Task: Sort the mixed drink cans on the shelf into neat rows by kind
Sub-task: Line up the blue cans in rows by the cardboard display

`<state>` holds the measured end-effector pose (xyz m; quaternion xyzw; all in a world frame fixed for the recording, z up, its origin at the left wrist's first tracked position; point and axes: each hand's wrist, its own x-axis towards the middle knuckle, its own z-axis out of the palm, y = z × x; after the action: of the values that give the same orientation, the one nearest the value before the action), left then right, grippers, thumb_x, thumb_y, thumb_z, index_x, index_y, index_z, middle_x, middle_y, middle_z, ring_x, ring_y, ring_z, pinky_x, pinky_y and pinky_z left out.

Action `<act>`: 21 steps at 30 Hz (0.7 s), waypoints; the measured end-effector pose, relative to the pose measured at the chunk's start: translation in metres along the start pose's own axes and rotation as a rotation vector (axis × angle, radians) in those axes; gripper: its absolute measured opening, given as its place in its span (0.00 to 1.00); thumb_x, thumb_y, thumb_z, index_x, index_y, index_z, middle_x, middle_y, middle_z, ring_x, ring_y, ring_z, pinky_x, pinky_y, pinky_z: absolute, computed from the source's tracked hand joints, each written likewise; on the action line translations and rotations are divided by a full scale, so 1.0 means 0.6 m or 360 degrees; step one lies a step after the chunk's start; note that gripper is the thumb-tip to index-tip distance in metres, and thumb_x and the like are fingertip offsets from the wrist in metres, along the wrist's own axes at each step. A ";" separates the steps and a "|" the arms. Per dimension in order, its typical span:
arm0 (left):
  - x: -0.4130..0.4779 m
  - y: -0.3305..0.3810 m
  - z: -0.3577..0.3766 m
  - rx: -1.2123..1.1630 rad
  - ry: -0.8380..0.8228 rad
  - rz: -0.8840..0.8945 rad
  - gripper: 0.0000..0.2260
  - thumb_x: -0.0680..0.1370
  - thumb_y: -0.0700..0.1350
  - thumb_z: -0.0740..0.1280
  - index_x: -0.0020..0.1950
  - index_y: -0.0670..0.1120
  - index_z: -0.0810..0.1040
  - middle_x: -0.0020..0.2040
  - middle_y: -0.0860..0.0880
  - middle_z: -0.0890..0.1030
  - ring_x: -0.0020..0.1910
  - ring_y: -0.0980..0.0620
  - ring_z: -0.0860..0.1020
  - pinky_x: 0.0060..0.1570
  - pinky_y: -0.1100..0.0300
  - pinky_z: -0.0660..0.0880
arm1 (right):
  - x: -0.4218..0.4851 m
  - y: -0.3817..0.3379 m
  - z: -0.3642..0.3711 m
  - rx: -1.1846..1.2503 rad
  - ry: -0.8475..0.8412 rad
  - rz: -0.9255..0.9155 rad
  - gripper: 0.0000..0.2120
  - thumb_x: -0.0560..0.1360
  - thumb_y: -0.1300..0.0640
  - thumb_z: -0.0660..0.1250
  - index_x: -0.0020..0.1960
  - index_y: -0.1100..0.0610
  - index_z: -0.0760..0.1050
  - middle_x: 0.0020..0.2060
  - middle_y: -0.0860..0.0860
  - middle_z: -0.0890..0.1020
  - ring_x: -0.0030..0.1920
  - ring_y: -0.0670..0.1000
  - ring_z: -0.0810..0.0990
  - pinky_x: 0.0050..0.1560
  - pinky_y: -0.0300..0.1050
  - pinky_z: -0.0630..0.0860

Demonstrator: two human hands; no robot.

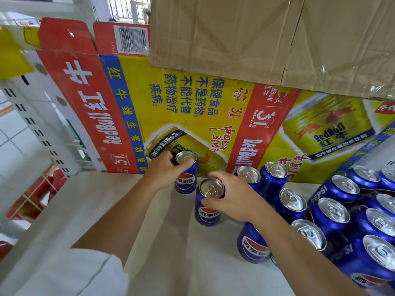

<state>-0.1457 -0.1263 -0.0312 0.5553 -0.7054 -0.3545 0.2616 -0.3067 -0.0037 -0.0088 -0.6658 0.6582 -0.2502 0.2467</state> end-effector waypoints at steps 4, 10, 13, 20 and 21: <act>0.000 -0.007 -0.006 -0.0099 -0.0086 -0.0032 0.18 0.72 0.62 0.70 0.46 0.49 0.73 0.45 0.52 0.78 0.46 0.53 0.78 0.48 0.48 0.79 | 0.004 0.007 0.005 -0.0013 -0.0005 0.0105 0.20 0.68 0.48 0.75 0.57 0.49 0.73 0.48 0.43 0.80 0.47 0.43 0.79 0.46 0.42 0.78; -0.021 -0.027 -0.007 -0.0253 -0.0229 -0.0065 0.17 0.76 0.59 0.66 0.60 0.52 0.74 0.55 0.53 0.79 0.53 0.55 0.77 0.49 0.54 0.76 | 0.001 0.010 0.008 -0.0078 0.0062 0.0112 0.15 0.67 0.45 0.73 0.51 0.50 0.76 0.43 0.44 0.81 0.43 0.44 0.80 0.46 0.48 0.80; -0.038 -0.057 -0.014 -0.0177 -0.0203 -0.0039 0.22 0.79 0.53 0.66 0.71 0.50 0.69 0.60 0.51 0.78 0.58 0.54 0.75 0.53 0.58 0.71 | 0.000 0.011 0.009 -0.0069 0.0050 0.0101 0.14 0.67 0.45 0.73 0.50 0.49 0.77 0.43 0.43 0.82 0.43 0.44 0.80 0.46 0.49 0.80; -0.018 -0.023 -0.023 -0.0001 -0.0084 0.0322 0.26 0.78 0.45 0.69 0.75 0.51 0.66 0.70 0.49 0.72 0.67 0.50 0.72 0.60 0.59 0.69 | -0.003 0.006 0.011 -0.0077 0.0045 0.0113 0.12 0.69 0.46 0.72 0.50 0.50 0.77 0.43 0.44 0.82 0.43 0.45 0.80 0.46 0.50 0.80; -0.011 -0.014 -0.020 0.0097 -0.0077 0.0404 0.23 0.77 0.44 0.69 0.72 0.49 0.70 0.69 0.49 0.74 0.66 0.51 0.73 0.59 0.61 0.69 | -0.003 0.005 0.011 -0.0085 0.0051 0.0114 0.12 0.69 0.46 0.72 0.50 0.50 0.77 0.43 0.44 0.82 0.43 0.45 0.80 0.46 0.49 0.80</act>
<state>-0.1300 -0.1236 -0.0301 0.4605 -0.7866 -0.3102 0.2704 -0.3048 -0.0019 -0.0156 -0.6440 0.6920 -0.2342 0.2271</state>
